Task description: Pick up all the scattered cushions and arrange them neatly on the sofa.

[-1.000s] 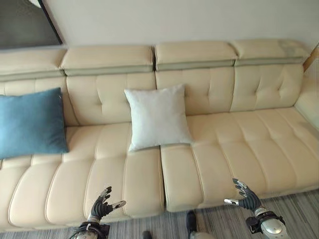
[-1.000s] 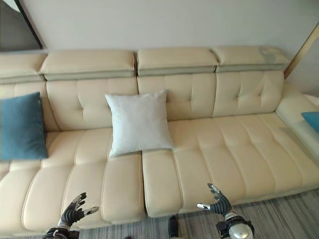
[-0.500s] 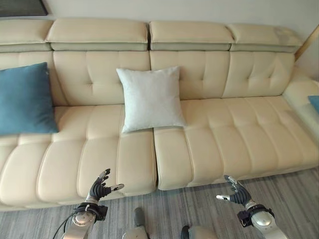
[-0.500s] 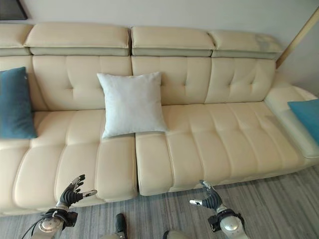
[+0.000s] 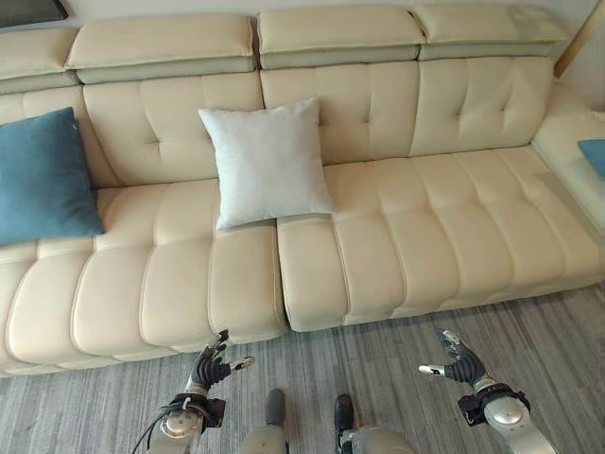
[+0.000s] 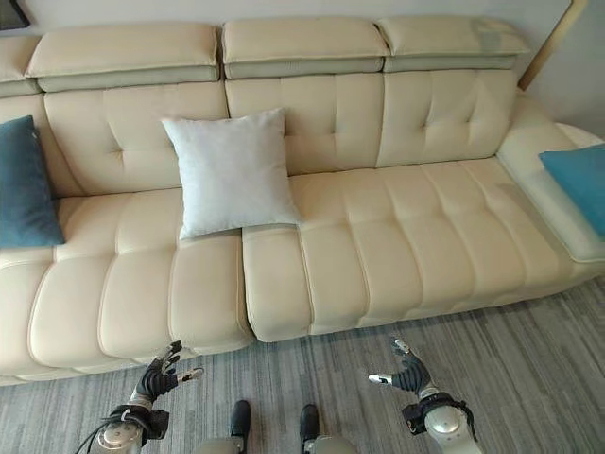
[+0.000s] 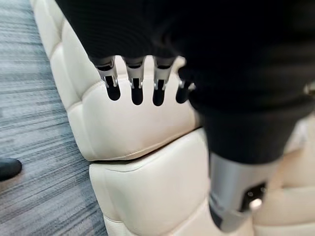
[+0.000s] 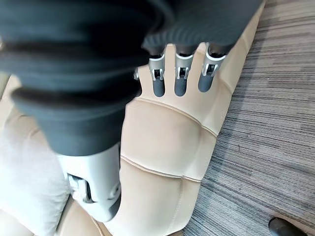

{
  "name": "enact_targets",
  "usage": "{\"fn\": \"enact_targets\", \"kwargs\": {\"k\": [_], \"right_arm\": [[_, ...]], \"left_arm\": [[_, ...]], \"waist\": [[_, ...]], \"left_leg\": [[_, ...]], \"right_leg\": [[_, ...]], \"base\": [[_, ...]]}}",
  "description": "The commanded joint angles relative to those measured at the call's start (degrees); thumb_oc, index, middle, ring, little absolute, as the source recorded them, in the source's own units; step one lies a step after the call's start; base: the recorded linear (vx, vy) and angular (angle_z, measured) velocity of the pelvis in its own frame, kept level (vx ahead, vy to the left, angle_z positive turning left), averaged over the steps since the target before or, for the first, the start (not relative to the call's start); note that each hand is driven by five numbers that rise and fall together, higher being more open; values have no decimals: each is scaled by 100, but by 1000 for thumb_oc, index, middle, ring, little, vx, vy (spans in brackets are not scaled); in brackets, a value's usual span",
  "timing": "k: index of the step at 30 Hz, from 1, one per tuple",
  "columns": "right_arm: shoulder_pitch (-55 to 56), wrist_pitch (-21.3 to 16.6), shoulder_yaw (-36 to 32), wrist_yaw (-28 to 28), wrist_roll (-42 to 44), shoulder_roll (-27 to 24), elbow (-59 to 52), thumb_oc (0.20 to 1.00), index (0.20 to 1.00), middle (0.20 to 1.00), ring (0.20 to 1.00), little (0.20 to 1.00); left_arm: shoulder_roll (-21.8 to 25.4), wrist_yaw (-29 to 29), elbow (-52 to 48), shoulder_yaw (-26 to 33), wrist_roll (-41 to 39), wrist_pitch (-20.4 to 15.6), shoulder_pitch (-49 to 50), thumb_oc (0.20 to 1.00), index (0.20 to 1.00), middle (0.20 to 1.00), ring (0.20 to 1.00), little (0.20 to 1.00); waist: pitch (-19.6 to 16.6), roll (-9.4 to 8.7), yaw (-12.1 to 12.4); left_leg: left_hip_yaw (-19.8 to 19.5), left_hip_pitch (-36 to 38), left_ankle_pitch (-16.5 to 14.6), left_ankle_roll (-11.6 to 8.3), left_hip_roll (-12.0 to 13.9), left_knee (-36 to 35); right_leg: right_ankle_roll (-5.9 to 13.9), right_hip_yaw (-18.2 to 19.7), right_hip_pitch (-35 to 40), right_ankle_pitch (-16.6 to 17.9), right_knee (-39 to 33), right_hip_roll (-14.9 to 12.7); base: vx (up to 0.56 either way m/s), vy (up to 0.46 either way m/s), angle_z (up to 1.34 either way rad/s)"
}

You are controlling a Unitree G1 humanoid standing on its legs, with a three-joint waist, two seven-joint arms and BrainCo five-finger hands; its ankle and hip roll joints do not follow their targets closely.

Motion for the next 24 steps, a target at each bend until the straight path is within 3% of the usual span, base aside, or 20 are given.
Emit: {"fn": "enact_targets", "kwargs": {"k": [1, 6, 8, 9, 10, 11, 13, 14, 15, 17, 19, 20, 21, 22, 24], "right_arm": [[-16, -167, -90, -20, 233, 38, -225, 1000, 1000, 1000, 1000, 1000], [-89, -129, -226, -71, 511, 192, -93, 1000, 1000, 1000, 1000, 1000], [-249, -135, -316, -113, 797, 365, -49, 1000, 1000, 1000, 1000, 1000], [-353, -146, -271, -135, 833, 456, -79, 1000, 1000, 1000, 1000, 1000], [-409, -134, -217, -189, 722, 464, -158, 1000, 1000, 1000, 1000, 1000], [-408, -133, -217, -189, 722, 464, -159, 1000, 1000, 1000, 1000, 1000], [-457, -109, -129, -217, 634, 453, -181, 1000, 1000, 1000, 1000, 1000], [-478, -99, -81, -204, 606, 455, -228, 1000, 1000, 1000, 1000, 1000], [-403, -90, -79, -178, 595, 465, -286, 1000, 1000, 1000, 1000, 1000], [-351, -90, -119, -170, 611, 405, -286, 1000, 1000, 1000, 1000, 1000], [-242, -129, -159, -186, 704, 209, -417, 1000, 1000, 1000, 1000, 1000], [-254, -119, -138, -181, 729, 141, -404, 1000, 1000, 1000, 1000, 1000], [-258, -114, -118, -175, 744, 113, -448, 1000, 1000, 1000, 1000, 1000], [-249, -118, -91, -174, 738, 81, -514, 1000, 1000, 1000, 1000, 1000], [-197, -120, -68, -175, 683, 64, -448, 1000, 1000, 1000, 1000, 1000]], "left_arm": [[300, -6, -238, -27, 217, -165, 19, 1000, 1000, 1000, 1000, 1000], [291, 23, -268, -32, 166, -152, -70, 1000, 1000, 1000, 1000, 1000], [260, 57, -306, -78, 131, -138, -140, 1000, 1000, 1000, 1000, 1000], [248, 69, -355, -128, 99, -145, -211, 1000, 1000, 1000, 1000, 1000], [243, 41, -478, -159, 68, -122, -198, 1000, 1000, 1000, 1000, 1000], [242, 41, -478, -159, 67, -122, -198, 1000, 1000, 1000, 1000, 1000], [240, -34, -498, -207, 9, -59, -200, 1000, 1000, 1000, 1000, 1000], [239, -52, -515, -198, 19, -38, -193, 1000, 1000, 1000, 1000, 1000], [206, -111, -449, -296, 75, 8, -250, 1000, 1000, 1000, 1000, 1000], [136, -143, -383, -372, 82, -18, -319, 1000, 1000, 1000, 1000, 1000], [3, -161, -313, -566, 25, -23, -417, 1000, 1000, 1000, 1000, 1000], [-43, -160, -304, -676, 43, -27, -412, 1000, 1000, 1000, 1000, 1000], [-47, -154, -341, -730, 55, -32, -403, 1000, 1000, 1000, 1000, 1000], [-44, -136, -407, -761, 52, -28, -352, 1000, 1000, 1000, 1000, 1000], [-49, -161, -437, -784, 87, -31, -249, 1000, 1000, 1000, 1000, 1000]], "waist": [[-312, -231, -19], [-330, -221, -99], [-280, -189, -187], [-217, -166, -179], [-228, -114, -122], [-223, -113, -120], [-294, -45, -53], [-316, -58, -45], [-367, -88, -184], [-348, -68, -290], [-251, -45, -379], [-195, -39, -328], [-157, -110, -262], [-139, -163, -167], [-119, -233, -24]], "left_leg": [[205, -291, -567, -12, -267, 464], [494, -102, -690, 90, -301, 433], [991, 22, -839, 173, -254, 479], [1350, 92, -904, 192, -152, 514], [1775, 288, -925, 183, 7, 424], [1776, 294, -926, 183, 7, 423], [2339, 563, -1052, 110, 210, 427], [2501, 625, -1054, 85, 252, 435], [2570, 674, -1116, 13, 303, 565], [2575, 570, -1242, -75, 480, 1171], [2361, 268, -1014, -257, 893, 2321], [1907, 40, -834, -287, 837, 2705], [1650, -253, -759, -178, 609, 2772], [1319, -506, -900, -107, 337, 2710], [1010, -846, -1007, -14, 91, 2270]], "right_leg": [[631, 220, -63, -319, 274, -350], [704, 568, -174, -231, 456, -347], [844, 860, -411, -87, 625, -329], [909, 579, -619, 10, 737, -445], [861, -472, -643, 7, 777, -791], [861, -471, -639, 4, 780, -791], [832, -1840, -623, -153, 1195, -1210], [853, -2035, -595, -121, 1203, -1288], [840, -1833, -569, -192, 1082, -1208], [776, -1550, -530, -245, 975, -1103], [488, -1262, -211, -446, 710, -758], [377, -1083, -61, -521, 589, -609], [320, -998, -59, -426, 520, -620], [328, -856, -3, -451, 480, -588], [351, -649, 176, -546, 430, -501]], "base": [[38, 99, -38], [14, 88, -55], [-95, 132, -157], [-102, -22, -278], [-64, -65, -378], [79, -125, -335], [107, -182, -233], [146, -376, -127], [198, -397, -159], [219, -397, -79], [260, -416, 20], [163, -257, -25], [171, -206, -45], [124, -120, -100], [306, -111, -120]]}}
